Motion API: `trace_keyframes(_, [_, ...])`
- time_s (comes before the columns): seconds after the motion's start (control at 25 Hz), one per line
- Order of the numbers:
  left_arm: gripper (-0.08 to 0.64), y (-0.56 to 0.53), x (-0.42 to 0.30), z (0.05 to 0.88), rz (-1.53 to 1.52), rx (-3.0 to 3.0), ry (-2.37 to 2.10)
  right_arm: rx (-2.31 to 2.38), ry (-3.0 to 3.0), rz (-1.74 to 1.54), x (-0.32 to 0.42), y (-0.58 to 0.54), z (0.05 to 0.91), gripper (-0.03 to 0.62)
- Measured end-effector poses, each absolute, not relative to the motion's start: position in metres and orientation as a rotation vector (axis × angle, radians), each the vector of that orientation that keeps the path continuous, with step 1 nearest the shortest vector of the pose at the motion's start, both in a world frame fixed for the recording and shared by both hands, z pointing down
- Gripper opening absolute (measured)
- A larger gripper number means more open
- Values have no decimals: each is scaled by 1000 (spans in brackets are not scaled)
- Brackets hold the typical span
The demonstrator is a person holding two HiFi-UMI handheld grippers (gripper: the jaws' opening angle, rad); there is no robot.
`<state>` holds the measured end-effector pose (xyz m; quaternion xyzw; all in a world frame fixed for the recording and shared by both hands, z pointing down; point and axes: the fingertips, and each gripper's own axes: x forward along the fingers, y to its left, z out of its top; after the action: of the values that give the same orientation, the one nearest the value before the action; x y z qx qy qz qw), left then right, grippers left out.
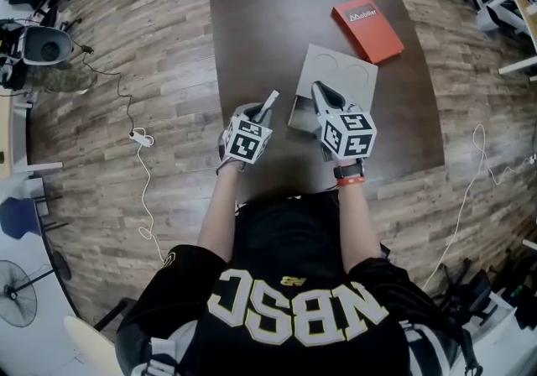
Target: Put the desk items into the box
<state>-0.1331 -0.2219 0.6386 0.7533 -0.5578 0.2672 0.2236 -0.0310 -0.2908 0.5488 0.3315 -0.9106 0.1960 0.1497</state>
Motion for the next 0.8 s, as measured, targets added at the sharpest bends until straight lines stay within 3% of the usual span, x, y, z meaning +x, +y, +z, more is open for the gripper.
trace_keyframes(0.8, [74,-262,-32,616,898,2432,-1186,1264,-2555,626,56,-304,539,18])
